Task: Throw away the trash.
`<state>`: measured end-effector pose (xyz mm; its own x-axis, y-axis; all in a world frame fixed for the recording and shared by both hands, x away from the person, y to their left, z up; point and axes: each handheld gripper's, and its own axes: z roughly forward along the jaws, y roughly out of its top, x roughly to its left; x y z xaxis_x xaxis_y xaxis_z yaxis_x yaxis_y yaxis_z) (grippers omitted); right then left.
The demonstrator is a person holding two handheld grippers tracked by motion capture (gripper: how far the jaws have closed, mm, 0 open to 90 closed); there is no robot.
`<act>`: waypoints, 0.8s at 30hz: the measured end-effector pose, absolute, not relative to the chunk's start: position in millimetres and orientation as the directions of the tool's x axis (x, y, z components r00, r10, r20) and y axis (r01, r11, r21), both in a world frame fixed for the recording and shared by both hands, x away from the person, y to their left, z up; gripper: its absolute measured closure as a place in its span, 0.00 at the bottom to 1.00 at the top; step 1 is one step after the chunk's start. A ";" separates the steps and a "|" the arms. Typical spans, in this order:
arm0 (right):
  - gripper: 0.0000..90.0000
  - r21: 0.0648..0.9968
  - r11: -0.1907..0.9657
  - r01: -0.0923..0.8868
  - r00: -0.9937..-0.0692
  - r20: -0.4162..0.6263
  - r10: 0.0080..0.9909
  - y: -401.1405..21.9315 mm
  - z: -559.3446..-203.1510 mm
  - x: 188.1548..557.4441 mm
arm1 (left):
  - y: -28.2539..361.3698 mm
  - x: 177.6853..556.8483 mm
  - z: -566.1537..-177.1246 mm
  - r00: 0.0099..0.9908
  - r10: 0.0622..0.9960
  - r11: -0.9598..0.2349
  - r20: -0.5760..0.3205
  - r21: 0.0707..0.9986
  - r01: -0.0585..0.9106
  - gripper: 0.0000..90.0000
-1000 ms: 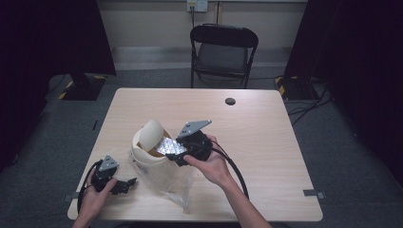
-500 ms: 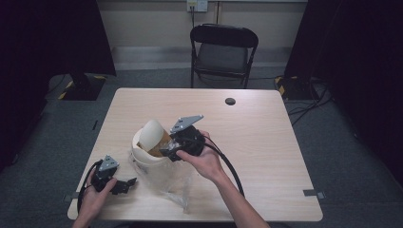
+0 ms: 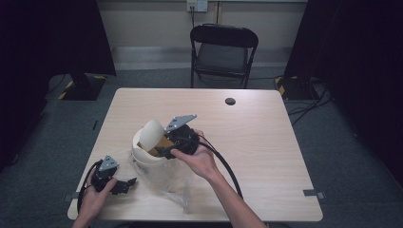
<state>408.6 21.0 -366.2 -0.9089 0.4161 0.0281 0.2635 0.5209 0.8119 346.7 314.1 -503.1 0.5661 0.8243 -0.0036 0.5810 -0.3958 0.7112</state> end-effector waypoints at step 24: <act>0.16 0.854 0.399 0.335 -0.849 0.089 0.521 -17.3 -364.8 415.5 | 314.0 346.7 -503.1 0.566 0.825 -0.395 -0.004 0.711 0.581 0.00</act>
